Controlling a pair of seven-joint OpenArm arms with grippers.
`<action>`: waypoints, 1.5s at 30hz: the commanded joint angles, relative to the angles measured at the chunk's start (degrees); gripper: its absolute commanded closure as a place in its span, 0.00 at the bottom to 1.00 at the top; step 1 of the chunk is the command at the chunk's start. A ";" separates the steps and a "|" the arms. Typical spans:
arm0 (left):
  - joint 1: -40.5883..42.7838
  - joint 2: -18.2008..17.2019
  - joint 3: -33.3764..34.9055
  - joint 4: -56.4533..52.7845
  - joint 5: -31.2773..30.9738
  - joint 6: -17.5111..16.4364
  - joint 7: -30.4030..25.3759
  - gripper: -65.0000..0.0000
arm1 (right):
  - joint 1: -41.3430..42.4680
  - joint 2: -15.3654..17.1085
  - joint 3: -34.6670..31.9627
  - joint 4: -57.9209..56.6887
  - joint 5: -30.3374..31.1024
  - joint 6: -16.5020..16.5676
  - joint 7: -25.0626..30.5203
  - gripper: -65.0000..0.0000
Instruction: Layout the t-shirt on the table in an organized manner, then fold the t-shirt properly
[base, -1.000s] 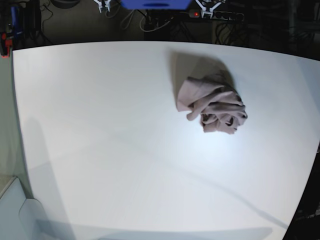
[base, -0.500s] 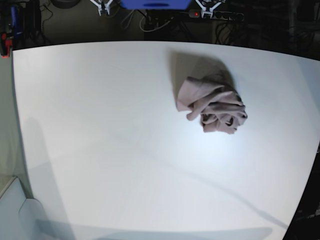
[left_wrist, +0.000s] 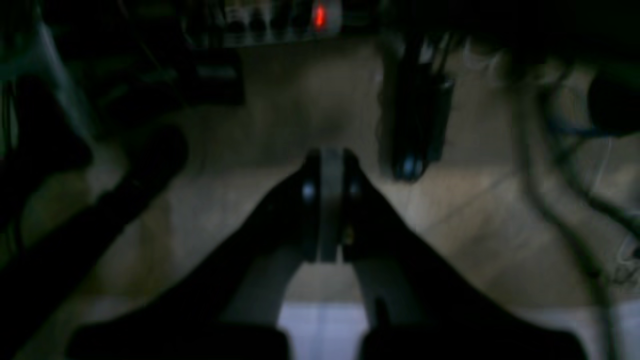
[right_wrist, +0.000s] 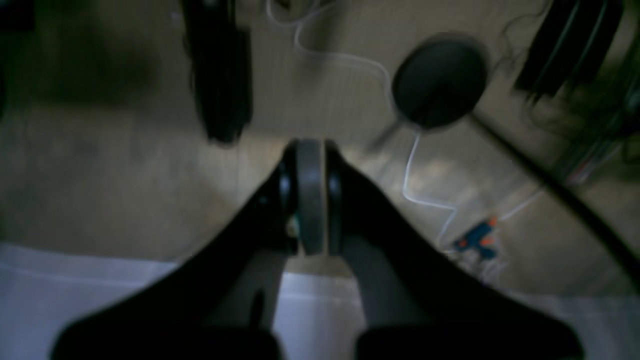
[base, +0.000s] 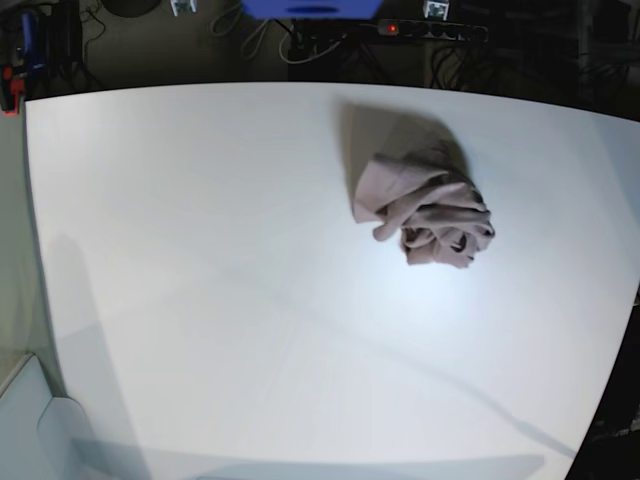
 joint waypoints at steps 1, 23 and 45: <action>2.39 -1.03 -0.08 3.00 -0.19 0.08 -0.38 1.00 | -2.61 0.60 0.15 3.16 0.10 0.32 0.31 1.00; 19.09 -9.47 -6.49 42.91 -18.92 0.16 -0.30 1.00 | -21.42 1.57 10.61 55.38 0.02 0.32 -9.80 1.00; 18.48 -9.38 -10.71 48.80 -19.35 0.16 4.98 1.00 | -13.69 -0.89 9.64 56.53 0.02 0.32 15.52 1.00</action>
